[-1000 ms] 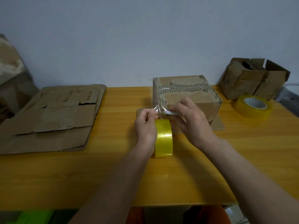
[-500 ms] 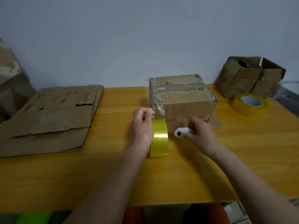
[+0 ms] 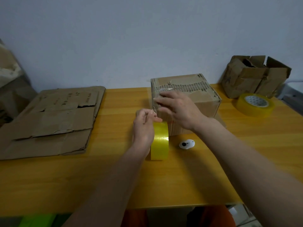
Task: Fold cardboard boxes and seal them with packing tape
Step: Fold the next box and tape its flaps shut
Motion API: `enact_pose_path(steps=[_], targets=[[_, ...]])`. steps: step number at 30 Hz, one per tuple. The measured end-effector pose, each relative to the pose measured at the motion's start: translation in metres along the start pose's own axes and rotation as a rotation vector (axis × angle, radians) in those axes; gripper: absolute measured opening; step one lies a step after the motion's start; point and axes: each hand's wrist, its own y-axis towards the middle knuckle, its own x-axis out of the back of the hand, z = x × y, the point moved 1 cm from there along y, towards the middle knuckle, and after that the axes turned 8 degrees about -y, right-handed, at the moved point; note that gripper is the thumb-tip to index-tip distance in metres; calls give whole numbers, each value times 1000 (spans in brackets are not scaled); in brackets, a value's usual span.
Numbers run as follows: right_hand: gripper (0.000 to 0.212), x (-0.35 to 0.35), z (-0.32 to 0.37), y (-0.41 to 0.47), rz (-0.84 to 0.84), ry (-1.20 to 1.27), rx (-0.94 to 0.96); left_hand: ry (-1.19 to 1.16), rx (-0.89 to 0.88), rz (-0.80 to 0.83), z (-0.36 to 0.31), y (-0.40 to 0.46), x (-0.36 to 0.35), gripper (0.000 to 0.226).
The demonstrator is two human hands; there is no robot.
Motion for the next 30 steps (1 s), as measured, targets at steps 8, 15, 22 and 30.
enact_pose_path(steps=[8,15,22,30], targets=[[38,-16,-17,16,71,-7,-58,77,-94,49,-3,4,8,34],[34,7,24,-28,-341,277,-167,-51,-51,43,11,8,11,47],[36,-20,45,-40,-99,473,-456,-97,-42,97,20,17,16,58],[16,-19,26,-40,-25,581,-563,-37,16,92,22,17,17,53]])
